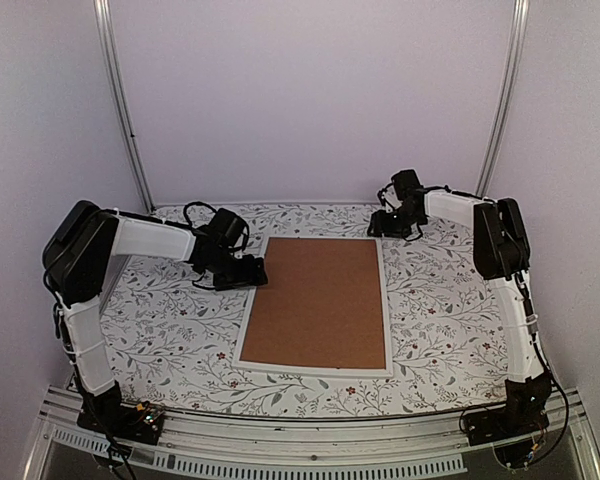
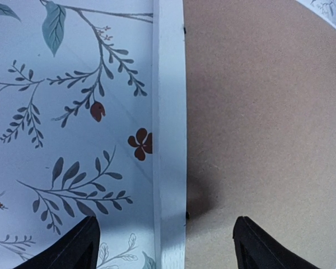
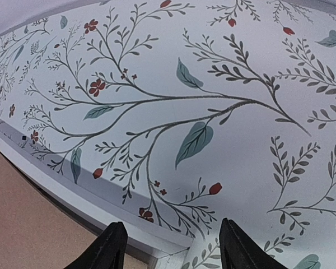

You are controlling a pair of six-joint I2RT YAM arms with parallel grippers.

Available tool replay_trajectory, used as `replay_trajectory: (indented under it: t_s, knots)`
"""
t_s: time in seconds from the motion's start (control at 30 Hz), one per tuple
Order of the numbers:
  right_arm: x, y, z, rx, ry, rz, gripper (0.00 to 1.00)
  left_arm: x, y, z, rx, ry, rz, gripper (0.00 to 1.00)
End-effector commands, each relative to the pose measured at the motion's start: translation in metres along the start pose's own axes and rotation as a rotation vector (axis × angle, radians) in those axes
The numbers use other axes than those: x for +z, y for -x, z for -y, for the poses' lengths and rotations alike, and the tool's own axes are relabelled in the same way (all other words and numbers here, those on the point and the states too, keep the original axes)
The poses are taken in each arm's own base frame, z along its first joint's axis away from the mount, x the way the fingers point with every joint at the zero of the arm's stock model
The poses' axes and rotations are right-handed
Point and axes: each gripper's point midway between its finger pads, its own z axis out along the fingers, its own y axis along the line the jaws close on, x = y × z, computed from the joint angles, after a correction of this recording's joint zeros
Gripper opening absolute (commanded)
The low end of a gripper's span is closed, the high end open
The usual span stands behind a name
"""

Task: Put the photo into the frame
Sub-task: Adjust the backboard on the frame body.

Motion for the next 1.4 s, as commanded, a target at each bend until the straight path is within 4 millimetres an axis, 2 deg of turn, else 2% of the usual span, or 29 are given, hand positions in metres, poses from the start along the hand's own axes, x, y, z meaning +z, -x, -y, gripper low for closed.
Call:
replay_trajectory:
  t_s: [0.0, 1.07, 1.27, 1.37]
  knots:
    - [0.009, -0.012, 0.004, -0.018, -0.033, -0.043, 0.61, 0.0, 0.007, -0.003, -0.012, 0.0, 0.014, 0.84]
    - [0.002, -0.03, -0.009, -0.007, 0.018, -0.119, 0.59, 0.0, -0.003, -0.012, -0.016, 0.02, 0.002, 0.84]
    - [-0.013, -0.02, -0.008, 0.04, 0.033, -0.08, 0.6, -0.006, 0.0, -0.011, -0.01, 0.02, 0.015, 0.84]
    - [-0.023, -0.022, -0.007, 0.065, 0.049, -0.078, 0.61, -0.009, 0.003, -0.009, -0.003, 0.018, 0.024, 0.85]
